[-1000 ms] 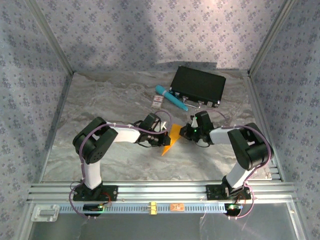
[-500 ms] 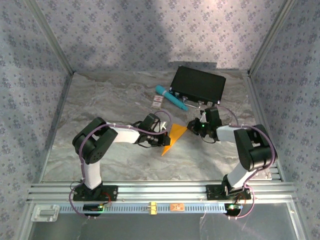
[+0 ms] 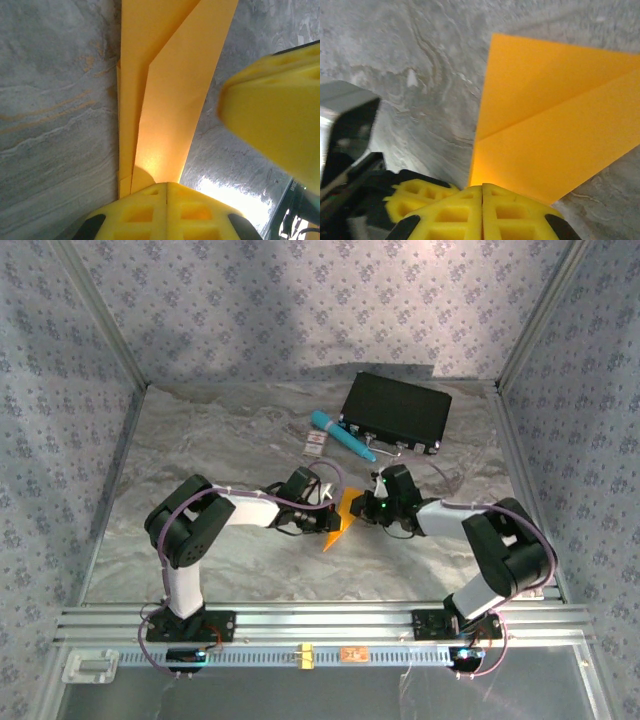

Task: Fold a paper plane with a square sheet of paper (pick it up from the middle)
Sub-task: Fold the wing for the fifth time at the center of the table.

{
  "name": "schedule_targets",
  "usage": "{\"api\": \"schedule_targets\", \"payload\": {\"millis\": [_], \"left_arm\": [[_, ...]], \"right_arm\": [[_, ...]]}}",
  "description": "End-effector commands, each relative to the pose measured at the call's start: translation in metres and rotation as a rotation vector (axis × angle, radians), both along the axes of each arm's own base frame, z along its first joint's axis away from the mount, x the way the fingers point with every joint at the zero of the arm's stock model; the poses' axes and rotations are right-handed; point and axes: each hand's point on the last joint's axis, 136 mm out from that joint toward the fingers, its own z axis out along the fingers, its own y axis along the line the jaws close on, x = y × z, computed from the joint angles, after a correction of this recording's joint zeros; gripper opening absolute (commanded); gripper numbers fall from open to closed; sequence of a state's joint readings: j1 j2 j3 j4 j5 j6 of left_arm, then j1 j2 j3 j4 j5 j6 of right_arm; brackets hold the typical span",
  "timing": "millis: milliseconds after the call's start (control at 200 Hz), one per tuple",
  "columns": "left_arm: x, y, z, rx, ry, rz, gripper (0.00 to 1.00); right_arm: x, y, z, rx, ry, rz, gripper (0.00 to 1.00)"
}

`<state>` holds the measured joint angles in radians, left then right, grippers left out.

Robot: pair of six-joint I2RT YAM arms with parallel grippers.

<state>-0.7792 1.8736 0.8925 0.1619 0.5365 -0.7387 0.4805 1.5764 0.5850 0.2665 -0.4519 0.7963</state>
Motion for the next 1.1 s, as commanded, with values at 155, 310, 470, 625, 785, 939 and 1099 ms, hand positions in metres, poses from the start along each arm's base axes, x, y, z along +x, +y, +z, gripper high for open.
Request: {"api": "schedule_targets", "payload": {"millis": [155,310,470,625,785,939,1099], "left_arm": [[-0.017,0.016,-0.011,0.053,0.056,0.014,0.01],[-0.018,0.015,0.007,0.023,0.029,0.005,0.02],[-0.031,0.015,0.013,0.001,0.04,-0.035,0.03],[-0.043,0.019,-0.001,0.025,0.068,-0.052,0.02],[-0.049,0.03,-0.021,0.085,0.096,-0.032,0.0],[-0.05,0.034,-0.027,0.106,0.103,-0.023,0.0],[-0.049,0.033,-0.028,0.108,0.102,-0.021,0.0]], "right_arm": [[-0.008,-0.018,-0.038,-0.08,0.083,-0.054,0.06],[-0.008,-0.023,-0.041,-0.081,0.091,-0.068,0.06],[-0.007,-0.025,-0.038,-0.078,0.083,-0.071,0.06],[-0.006,-0.023,-0.036,-0.066,0.078,-0.064,0.06],[-0.002,-0.017,-0.021,-0.022,0.047,-0.047,0.07],[-0.011,0.002,0.006,0.033,-0.009,0.052,0.08],[-0.025,0.017,0.004,0.056,0.018,0.102,0.08]]}}
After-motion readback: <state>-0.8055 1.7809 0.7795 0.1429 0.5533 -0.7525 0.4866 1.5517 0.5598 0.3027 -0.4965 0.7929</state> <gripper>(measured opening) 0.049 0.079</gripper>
